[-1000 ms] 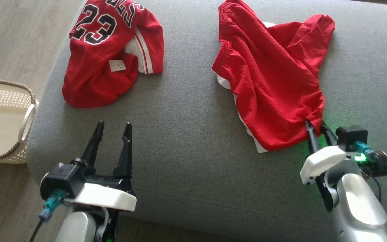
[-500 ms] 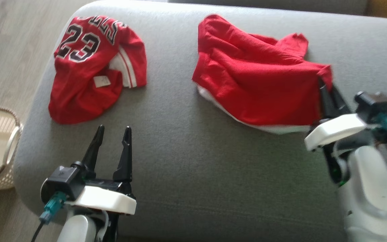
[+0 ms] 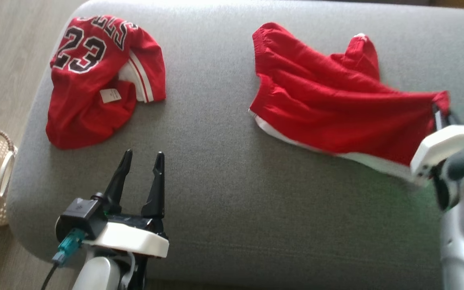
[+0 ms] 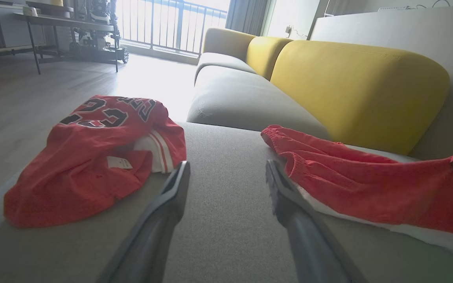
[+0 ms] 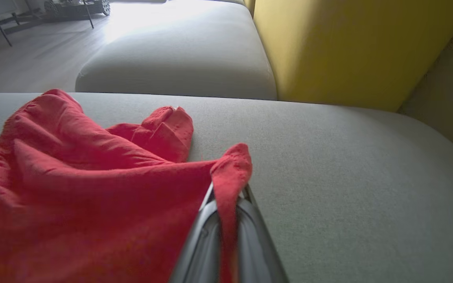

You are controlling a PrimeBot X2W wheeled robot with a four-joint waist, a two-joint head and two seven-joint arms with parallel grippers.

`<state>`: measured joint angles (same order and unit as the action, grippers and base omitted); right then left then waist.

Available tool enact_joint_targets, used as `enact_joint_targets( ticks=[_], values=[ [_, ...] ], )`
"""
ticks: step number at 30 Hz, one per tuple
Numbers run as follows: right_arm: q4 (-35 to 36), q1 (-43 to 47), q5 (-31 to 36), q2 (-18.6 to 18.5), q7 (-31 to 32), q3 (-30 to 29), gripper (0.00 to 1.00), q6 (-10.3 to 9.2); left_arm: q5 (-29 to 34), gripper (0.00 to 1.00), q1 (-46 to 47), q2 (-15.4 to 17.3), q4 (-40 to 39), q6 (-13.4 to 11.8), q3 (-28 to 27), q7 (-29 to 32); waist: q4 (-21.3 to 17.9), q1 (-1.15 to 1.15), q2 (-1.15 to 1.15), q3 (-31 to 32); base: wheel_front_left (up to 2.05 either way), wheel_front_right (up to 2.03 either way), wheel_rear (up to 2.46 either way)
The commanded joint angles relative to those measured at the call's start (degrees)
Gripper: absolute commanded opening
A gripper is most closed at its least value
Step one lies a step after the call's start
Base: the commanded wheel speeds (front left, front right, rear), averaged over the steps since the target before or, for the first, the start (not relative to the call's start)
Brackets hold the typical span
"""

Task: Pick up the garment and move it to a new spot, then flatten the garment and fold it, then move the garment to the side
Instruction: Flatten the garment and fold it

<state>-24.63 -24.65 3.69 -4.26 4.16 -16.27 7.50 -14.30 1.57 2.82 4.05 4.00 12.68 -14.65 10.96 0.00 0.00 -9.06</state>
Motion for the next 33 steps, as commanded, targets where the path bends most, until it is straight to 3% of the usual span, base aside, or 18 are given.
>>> enact_joint_targets(
  ticks=[1, 10, 12, 13, 15, 16, 17, 25, 33],
  values=[
    [-0.31, -6.24, 1.14, -1.56, -1.60, -0.62, 0.00, -0.01, -0.26, 1.00, 2.96, 0.06, -1.57, -0.05, -1.12, -0.35, 0.43, 0.00, 0.00, -1.57, 0.00, 0.00, 0.00],
    [-15.10, -17.44, 8.20, -5.94, -3.54, -5.65, 0.00, -0.01, -0.47, 1.00, 5.59, 0.06, -0.87, 0.00, 0.58, -0.35, 2.78, 0.00, 0.00, -5.19, 0.00, 0.00, 0.00],
    [-18.44, -19.08, 10.62, -7.11, -3.79, -6.36, 0.43, -0.01, -0.60, 1.00, 5.92, 0.06, -0.80, -0.07, 0.76, -0.35, 3.16, 0.00, 0.00, -5.65, 0.00, 0.00, 0.00],
    [-19.97, -19.76, 11.87, -7.58, -4.12, -6.62, 0.52, -0.01, -0.67, 1.00, 6.05, 0.06, -0.79, -0.12, 0.83, -0.35, 3.28, 0.00, 0.00, -5.82, 0.00, 0.00, 0.00],
    [-21.40, -20.40, 12.92, -7.91, -4.54, -6.90, 0.49, -0.01, -0.74, 1.00, 6.16, 0.06, -0.78, -0.18, 0.88, -0.35, 3.33, 0.00, 0.00, -5.96, 0.00, 0.00, 0.00],
    [-22.62, -20.97, 13.97, -8.20, -5.05, -7.40, 0.69, -0.01, -0.79, 1.00, 6.23, 0.06, -0.75, -0.25, 0.90, -0.35, 3.31, 0.00, 0.00, -6.04, 0.00, 0.00, 0.00],
    [-23.70, -21.45, 15.04, -8.37, -5.55, -8.00, 1.00, -0.01, -0.83, 1.00, 6.26, 0.06, -0.68, -0.33, 0.93, -0.35, 3.23, 0.00, 0.00, -5.97, 0.00, 0.00, 0.00],
    [-28.01, -23.15, 19.69, -5.28, -12.86, -10.69, 1.00, -0.01, -0.91, 1.00, 5.47, 0.06, -0.10, -0.49, 0.67, -0.35, 0.10, 0.00, 0.00, -2.02, 0.00, 0.00, 0.00],
    [-25.88, -19.59, 15.17, -0.42, -18.79, -3.87, 1.00, -0.01, -0.47, 1.00, 3.26, 0.06, -0.55, -0.34, -0.55, -0.35, -5.59, 0.00, 0.00, 3.06, 0.00, 0.00, 0.00]
  ],
)
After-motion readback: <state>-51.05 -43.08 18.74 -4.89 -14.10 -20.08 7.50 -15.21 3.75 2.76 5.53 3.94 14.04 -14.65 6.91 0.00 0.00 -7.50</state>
